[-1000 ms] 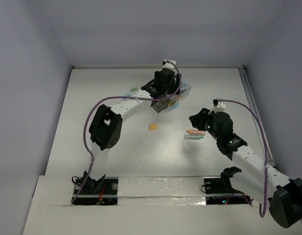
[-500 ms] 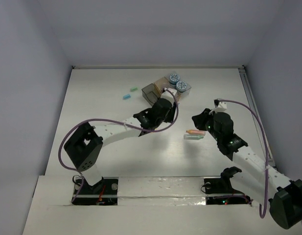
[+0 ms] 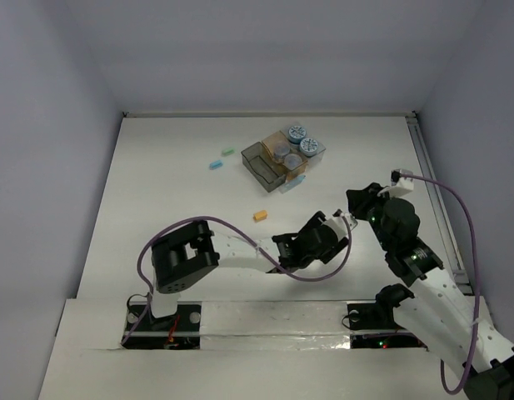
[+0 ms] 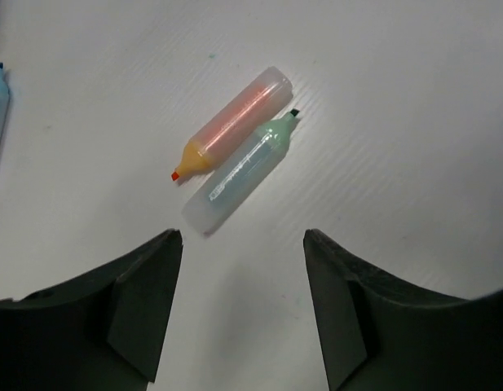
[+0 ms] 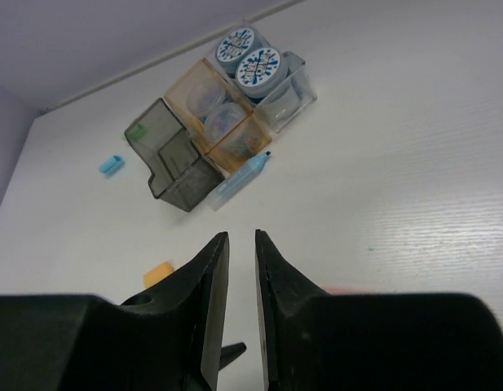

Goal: Sort the stationery into containers
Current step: Pick up the pen cap from the center of the board.

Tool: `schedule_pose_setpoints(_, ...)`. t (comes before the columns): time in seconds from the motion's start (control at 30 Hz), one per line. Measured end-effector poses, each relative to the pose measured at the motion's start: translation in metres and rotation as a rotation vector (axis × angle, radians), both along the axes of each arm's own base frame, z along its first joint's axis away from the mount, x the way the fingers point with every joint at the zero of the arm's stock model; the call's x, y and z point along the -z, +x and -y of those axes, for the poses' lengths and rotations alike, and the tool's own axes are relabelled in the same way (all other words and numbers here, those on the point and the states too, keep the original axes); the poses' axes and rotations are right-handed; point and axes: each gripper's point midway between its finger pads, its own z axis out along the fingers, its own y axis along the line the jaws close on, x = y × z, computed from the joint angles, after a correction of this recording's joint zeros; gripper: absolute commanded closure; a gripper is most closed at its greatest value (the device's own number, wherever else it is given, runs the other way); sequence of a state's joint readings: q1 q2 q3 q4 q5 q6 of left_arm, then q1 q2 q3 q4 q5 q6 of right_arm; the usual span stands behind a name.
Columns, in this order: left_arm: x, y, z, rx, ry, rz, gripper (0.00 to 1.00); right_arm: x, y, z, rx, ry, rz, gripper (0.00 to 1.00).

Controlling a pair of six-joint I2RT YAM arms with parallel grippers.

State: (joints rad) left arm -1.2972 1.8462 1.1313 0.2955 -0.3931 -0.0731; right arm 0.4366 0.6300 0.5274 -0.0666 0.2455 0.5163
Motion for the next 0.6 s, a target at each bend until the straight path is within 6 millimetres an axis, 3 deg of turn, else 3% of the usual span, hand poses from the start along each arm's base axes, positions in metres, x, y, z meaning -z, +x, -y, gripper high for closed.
schedule_pose_setpoints(0.17,0.026,0.012,-0.002,0.003,0.101,0.039,0.38,0.006,-0.003,0.003,0.007,-0.018,-0.024,0.7)
schedule_pose_setpoints(0.33,0.027,0.02,-0.007,-0.01,0.093,0.054,0.39,0.008,-0.004,0.004,0.009,-0.025,-0.03,0.68)
schedule_pose_setpoints(0.47,0.021,0.03,-0.048,-0.074,0.048,0.032,0.39,0.012,-0.003,0.004,0.012,-0.032,-0.044,0.66)
schedule_pose_setpoints(0.6,-0.018,0.079,-0.104,-0.249,-0.076,0.035,0.37,0.015,-0.002,0.004,0.014,-0.037,-0.054,0.66)
